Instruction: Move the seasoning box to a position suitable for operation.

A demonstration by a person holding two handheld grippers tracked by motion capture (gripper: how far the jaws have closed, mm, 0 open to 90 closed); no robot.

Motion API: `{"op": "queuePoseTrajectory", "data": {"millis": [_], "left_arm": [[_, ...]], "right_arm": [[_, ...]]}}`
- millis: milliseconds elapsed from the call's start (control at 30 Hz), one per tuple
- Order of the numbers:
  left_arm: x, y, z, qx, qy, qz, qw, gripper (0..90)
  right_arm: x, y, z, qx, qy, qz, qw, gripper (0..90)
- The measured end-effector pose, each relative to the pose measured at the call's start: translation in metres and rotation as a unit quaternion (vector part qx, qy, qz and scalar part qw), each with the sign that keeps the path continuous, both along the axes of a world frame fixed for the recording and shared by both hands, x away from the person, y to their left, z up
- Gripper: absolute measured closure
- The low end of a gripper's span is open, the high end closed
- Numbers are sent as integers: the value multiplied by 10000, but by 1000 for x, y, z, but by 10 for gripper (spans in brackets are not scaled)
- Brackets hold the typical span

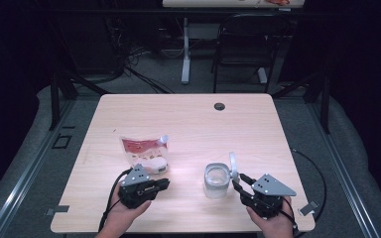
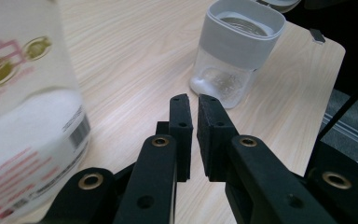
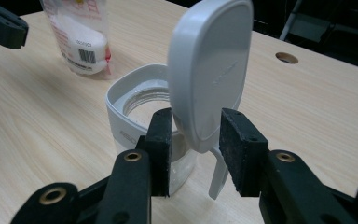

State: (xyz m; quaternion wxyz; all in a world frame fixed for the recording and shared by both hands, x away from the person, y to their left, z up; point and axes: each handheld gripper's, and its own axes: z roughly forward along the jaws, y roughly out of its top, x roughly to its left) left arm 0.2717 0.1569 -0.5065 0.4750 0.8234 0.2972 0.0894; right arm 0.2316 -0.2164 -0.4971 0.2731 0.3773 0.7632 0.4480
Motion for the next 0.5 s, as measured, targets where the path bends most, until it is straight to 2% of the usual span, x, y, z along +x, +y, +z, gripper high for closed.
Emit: {"op": "queuePoseTrajectory", "data": {"millis": [33,167,300,500], "left_arm": [[0,3,0,-20,-8,19,10000,836],[1,14,-4,-49,26,158,9999,832],[4,20,-6,-87,66,241,9997,828],[4,22,-8,-119,78,285,9995,811]], "right_arm": [[1,-3,-2,92,68,-43,9999,661],[1,-4,-3,125,117,-70,9998,670],[1,-1,-6,-24,151,-54,9999,667],[2,0,-12,-112,198,-81,9997,645]]}}
